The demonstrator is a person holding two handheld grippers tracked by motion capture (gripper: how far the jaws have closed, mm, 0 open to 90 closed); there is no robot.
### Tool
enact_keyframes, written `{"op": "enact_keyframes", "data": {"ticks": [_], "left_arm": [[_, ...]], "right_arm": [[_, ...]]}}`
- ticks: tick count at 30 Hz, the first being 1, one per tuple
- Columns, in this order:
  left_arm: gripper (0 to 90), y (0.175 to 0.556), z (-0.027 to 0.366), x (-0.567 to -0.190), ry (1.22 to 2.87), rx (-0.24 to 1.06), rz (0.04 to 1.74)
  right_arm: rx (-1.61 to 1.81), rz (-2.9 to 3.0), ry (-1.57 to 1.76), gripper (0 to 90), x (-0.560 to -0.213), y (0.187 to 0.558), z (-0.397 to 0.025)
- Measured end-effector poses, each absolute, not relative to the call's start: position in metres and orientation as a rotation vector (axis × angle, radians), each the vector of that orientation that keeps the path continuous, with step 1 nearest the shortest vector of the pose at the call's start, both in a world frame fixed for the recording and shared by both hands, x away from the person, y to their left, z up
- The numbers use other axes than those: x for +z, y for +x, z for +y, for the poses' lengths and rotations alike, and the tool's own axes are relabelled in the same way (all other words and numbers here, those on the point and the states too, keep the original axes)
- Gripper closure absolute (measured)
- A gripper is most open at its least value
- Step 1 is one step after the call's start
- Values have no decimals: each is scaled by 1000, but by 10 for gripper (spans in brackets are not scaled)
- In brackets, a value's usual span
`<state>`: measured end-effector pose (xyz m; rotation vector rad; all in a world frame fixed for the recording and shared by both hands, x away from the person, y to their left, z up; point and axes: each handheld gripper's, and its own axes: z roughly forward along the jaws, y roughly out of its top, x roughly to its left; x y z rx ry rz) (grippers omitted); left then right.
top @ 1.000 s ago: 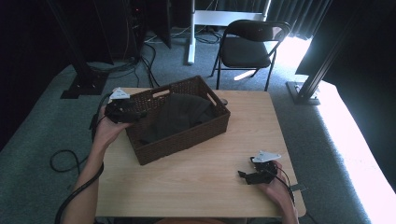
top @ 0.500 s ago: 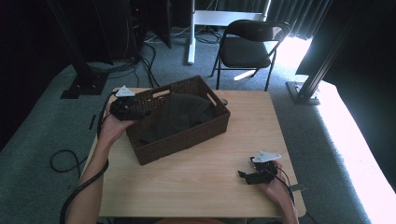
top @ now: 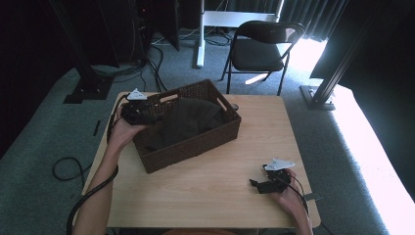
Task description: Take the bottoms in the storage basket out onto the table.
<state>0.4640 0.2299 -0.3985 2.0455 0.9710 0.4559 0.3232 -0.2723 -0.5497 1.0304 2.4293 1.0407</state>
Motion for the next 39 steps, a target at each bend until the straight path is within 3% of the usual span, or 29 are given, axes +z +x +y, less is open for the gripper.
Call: {"op": "enact_keyframes", "data": {"ticks": [12, 39], "left_arm": [[167, 470, 221, -396, 2024, 454, 963], [167, 487, 208, -392, 2014, 401, 955]], "right_arm": [[1039, 2424, 1040, 131, -550, 322, -272], [1038, 2419, 1043, 130, -550, 322, -272]]}}
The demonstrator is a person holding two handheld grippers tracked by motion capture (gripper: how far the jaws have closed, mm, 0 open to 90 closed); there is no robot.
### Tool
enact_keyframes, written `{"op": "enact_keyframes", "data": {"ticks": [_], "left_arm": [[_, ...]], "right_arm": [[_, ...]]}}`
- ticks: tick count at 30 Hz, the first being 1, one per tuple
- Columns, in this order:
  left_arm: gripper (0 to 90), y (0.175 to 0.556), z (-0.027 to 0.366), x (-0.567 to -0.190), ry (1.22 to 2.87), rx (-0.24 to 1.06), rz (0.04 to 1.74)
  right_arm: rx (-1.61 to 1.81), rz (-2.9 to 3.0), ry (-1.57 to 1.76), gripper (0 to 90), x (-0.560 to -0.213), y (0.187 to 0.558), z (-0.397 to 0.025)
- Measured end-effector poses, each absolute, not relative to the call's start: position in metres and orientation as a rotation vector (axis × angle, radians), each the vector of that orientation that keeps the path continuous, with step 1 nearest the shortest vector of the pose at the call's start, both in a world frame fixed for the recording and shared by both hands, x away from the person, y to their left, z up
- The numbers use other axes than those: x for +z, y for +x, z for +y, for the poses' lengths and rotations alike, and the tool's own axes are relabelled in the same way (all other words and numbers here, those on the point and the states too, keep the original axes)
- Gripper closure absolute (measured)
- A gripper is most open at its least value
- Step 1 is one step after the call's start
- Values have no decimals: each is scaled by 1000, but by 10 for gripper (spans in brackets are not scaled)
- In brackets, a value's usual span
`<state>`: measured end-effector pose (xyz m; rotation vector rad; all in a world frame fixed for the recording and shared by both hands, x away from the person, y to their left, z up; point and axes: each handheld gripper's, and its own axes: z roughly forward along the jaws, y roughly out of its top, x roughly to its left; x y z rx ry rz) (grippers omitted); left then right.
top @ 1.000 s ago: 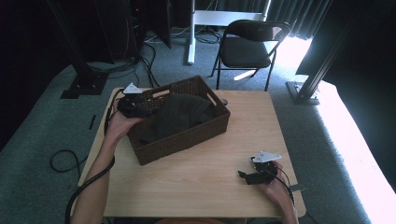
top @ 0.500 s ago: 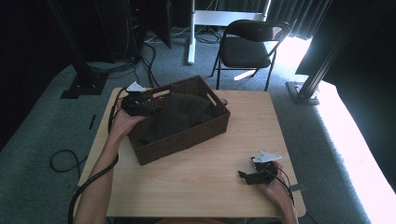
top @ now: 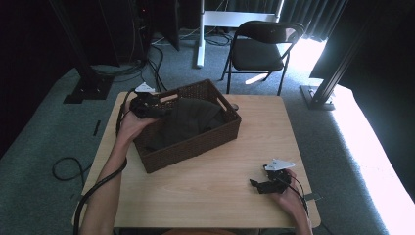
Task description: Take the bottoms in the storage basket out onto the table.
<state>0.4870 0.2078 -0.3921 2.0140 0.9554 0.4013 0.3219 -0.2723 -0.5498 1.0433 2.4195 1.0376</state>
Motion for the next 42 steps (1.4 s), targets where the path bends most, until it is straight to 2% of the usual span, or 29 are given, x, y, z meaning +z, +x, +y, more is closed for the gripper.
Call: {"op": "enact_keyframes", "data": {"ticks": [24, 42], "left_arm": [[172, 503, 181, -389, 2092, 378, 895], [171, 529, 163, -405, 2105, 334, 901]], "right_arm": [[1036, 2415, 1046, 131, -550, 321, -273], [1036, 2412, 1055, 131, -550, 320, -273]]}}
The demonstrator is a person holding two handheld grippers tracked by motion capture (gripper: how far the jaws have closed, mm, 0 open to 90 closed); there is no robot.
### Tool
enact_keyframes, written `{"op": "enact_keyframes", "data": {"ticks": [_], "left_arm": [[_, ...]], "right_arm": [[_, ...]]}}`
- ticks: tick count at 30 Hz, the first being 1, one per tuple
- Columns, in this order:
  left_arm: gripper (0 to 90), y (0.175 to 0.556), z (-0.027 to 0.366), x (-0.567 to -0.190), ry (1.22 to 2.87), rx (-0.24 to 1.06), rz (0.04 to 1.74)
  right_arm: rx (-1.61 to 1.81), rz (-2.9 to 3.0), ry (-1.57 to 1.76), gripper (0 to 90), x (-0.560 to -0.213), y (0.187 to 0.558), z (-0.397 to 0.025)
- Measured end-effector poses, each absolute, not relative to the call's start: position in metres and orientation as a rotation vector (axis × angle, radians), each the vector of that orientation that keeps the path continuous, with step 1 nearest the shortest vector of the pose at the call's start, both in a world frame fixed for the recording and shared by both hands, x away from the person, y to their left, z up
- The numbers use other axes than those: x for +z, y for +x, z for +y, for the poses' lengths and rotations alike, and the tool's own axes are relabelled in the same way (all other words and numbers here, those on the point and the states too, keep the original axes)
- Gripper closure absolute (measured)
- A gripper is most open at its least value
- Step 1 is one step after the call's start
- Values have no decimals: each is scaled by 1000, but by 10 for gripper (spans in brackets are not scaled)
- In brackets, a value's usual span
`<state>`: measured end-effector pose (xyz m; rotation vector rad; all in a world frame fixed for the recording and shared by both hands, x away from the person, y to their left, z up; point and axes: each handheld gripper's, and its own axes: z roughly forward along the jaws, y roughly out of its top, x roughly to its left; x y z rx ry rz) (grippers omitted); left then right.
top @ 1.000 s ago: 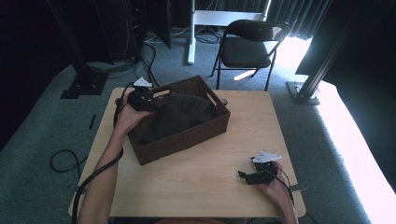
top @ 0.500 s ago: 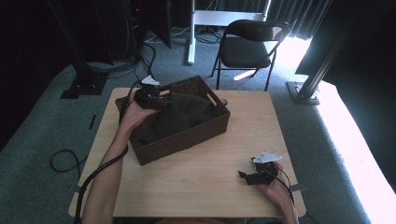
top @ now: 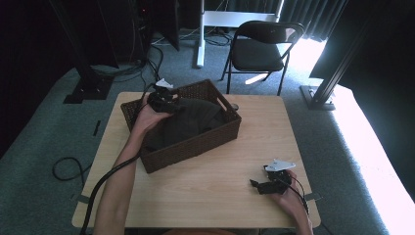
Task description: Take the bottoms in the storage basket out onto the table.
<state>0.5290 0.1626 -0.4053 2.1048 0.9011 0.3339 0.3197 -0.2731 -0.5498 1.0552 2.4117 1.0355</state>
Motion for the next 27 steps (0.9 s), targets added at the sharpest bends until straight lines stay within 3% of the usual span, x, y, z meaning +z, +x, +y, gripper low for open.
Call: {"op": "enact_keyframes", "data": {"ticks": [20, 22, 27], "left_arm": [[177, 552, 143, -440, 2180, 203, 947], [233, 551, 140, -442, 2200, 209, 947], [515, 549, 135, -442, 2226, 254, 963]], "right_arm": [[1036, 2411, 1056, 131, -550, 320, -273], [1036, 2411, 1056, 132, -550, 320, -273], [1036, 2411, 1056, 131, -550, 319, -273]]}}
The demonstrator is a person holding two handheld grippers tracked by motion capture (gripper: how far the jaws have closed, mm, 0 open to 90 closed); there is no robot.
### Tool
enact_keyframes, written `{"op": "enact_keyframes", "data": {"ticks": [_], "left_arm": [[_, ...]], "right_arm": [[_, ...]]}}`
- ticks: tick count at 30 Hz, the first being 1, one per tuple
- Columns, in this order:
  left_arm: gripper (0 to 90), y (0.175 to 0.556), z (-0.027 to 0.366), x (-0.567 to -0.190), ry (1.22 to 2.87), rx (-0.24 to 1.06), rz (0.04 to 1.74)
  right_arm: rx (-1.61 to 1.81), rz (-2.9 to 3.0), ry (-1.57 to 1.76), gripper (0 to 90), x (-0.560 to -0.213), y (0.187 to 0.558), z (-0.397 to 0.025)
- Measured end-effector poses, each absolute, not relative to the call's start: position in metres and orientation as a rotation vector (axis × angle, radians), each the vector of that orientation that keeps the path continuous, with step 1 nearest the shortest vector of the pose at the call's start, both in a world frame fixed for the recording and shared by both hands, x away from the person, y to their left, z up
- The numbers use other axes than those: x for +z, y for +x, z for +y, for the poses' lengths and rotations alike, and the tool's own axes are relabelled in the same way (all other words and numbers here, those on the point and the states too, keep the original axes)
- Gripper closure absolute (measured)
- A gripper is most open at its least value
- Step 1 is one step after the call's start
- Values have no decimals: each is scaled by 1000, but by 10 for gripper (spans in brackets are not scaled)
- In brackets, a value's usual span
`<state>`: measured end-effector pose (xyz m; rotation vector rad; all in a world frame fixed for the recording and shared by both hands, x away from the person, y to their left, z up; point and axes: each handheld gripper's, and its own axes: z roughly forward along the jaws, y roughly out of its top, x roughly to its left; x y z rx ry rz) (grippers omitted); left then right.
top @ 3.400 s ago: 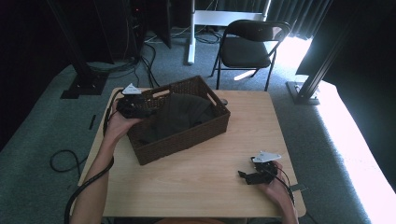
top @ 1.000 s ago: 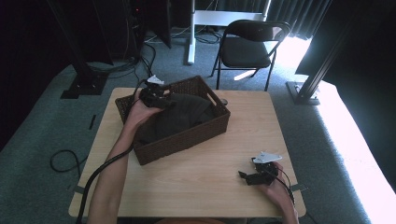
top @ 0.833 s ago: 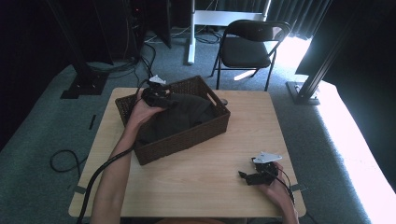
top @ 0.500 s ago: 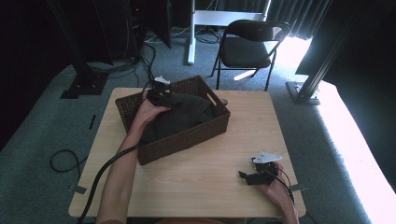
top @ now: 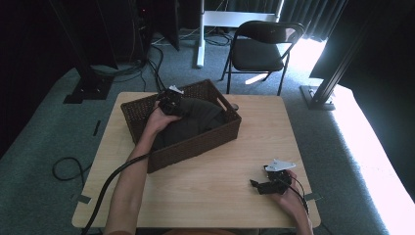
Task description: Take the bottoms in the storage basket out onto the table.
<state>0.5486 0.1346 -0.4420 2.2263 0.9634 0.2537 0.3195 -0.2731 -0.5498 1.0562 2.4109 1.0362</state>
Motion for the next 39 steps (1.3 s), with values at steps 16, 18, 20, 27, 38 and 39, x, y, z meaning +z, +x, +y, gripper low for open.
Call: {"op": "enact_keyframes", "data": {"ticks": [16, 18, 20, 27, 38, 39], "left_arm": [[678, 524, 133, -424, 2158, 356, 975], [680, 522, 133, -420, 2159, 370, 969], [681, 521, 133, -418, 2155, 373, 971], [682, 512, 137, -408, 2101, 392, 966], [684, 503, 146, -385, 2071, 447, 948], [684, 502, 146, -383, 2067, 449, 950]], "right_arm": [[1036, 2410, 1057, 132, -550, 319, -273], [1035, 2410, 1056, 131, -550, 319, -273], [1036, 2411, 1057, 131, -550, 319, -273], [1035, 2411, 1057, 131, -550, 319, -273], [1036, 2410, 1057, 131, -550, 319, -273], [1036, 2410, 1058, 132, -550, 319, -273]]}}
